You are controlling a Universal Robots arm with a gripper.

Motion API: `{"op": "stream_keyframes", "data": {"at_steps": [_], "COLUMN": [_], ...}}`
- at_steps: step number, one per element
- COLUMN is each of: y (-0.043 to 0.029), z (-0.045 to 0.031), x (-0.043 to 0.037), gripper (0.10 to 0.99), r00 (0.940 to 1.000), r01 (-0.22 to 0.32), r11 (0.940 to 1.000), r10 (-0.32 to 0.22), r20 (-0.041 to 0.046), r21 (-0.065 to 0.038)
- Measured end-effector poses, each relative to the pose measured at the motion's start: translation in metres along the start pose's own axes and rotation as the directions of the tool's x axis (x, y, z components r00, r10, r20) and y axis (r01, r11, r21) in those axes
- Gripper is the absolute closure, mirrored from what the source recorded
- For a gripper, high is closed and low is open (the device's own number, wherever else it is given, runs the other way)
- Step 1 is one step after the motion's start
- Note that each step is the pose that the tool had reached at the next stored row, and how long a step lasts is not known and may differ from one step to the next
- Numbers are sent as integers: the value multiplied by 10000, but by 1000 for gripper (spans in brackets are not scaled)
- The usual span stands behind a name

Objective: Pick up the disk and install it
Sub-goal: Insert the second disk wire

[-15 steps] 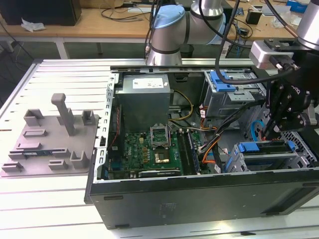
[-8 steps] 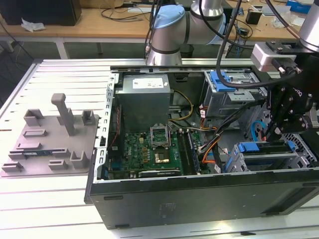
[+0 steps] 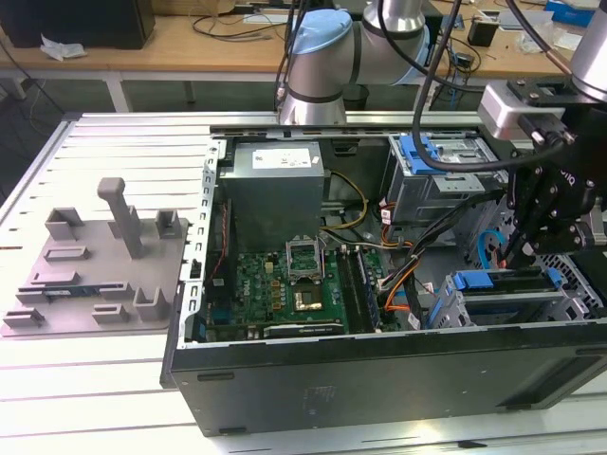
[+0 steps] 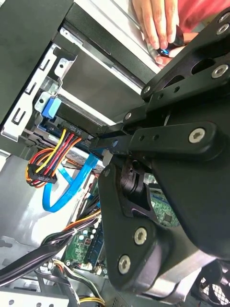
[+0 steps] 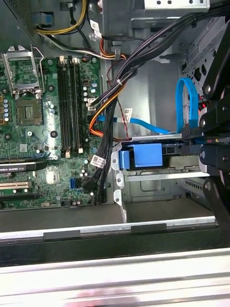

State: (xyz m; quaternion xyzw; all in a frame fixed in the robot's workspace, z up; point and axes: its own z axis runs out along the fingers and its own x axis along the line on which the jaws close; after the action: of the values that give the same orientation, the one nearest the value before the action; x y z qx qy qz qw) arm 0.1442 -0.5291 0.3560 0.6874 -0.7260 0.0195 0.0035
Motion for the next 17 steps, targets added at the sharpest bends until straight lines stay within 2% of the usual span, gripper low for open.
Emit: {"op": "stream_keyframes", "data": {"at_steps": [17], "y": [-1], "z": [17], "x": [16], "gripper": [925], "r00": [9986], "r01": [523], "r11": [9986], "r10": [-523], "r20": [49], "r21": [16]}}
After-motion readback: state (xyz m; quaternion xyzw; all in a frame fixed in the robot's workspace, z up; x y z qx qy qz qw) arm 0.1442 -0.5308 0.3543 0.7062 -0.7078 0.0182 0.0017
